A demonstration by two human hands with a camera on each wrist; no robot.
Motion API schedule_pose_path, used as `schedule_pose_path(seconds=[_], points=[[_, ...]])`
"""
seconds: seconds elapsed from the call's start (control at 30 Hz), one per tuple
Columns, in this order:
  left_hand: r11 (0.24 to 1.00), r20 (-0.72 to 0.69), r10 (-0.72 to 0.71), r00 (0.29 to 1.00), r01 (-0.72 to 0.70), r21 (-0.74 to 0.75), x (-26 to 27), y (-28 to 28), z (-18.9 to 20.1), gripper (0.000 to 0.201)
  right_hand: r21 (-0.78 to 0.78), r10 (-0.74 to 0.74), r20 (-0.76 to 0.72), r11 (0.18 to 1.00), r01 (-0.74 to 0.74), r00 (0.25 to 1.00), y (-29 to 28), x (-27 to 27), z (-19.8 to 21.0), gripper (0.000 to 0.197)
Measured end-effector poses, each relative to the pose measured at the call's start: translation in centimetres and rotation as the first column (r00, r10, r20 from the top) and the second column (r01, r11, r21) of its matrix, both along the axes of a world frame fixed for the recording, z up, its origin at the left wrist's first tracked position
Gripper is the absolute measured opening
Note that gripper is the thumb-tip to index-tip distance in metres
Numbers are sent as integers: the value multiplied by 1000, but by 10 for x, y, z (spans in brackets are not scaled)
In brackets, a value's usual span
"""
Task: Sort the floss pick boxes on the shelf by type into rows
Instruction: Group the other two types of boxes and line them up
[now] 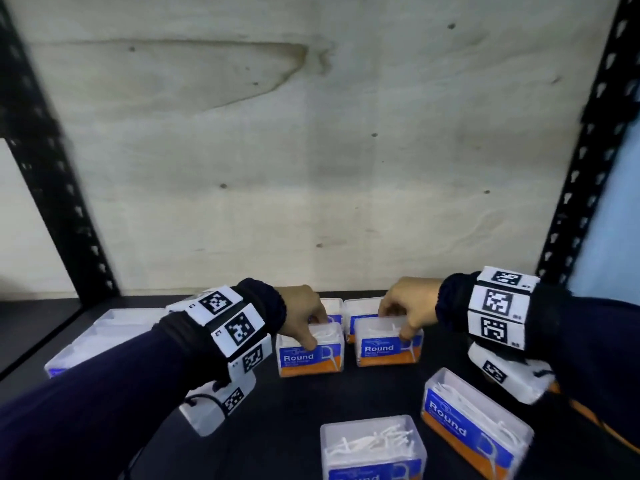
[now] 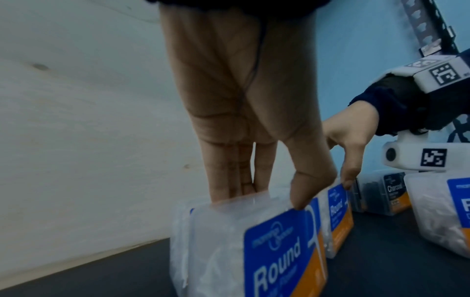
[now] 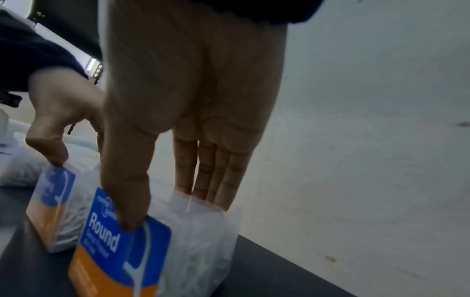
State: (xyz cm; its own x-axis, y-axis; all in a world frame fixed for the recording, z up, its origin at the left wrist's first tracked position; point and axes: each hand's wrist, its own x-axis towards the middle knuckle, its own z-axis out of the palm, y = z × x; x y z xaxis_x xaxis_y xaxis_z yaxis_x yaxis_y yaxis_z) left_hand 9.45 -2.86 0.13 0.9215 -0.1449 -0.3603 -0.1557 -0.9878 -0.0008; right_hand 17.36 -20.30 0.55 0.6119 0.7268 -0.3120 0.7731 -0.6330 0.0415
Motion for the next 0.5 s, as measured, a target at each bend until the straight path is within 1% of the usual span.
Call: schedule_pose_path(seconds=[0.13, 0.3, 0.4, 0.5], points=[[1000, 22, -28, 999, 28, 3, 4, -2, -1, 37, 46, 17, 10, 999, -17, 1000, 6, 4, 1, 48], [999, 82, -30, 996, 29, 12, 7, 0, -3, 43, -24, 41, 81, 999, -39, 996, 11, 5, -5, 51], [1000, 117, -11, 993, 12, -4, 8, 0, -1, 55, 3, 30, 45, 1000, -30, 999, 12, 7, -4, 65], [999, 83, 35, 996, -33, -24, 11, 1, -1, 78, 25, 19, -2, 1000, -19, 1000, 17, 12, -1, 84]])
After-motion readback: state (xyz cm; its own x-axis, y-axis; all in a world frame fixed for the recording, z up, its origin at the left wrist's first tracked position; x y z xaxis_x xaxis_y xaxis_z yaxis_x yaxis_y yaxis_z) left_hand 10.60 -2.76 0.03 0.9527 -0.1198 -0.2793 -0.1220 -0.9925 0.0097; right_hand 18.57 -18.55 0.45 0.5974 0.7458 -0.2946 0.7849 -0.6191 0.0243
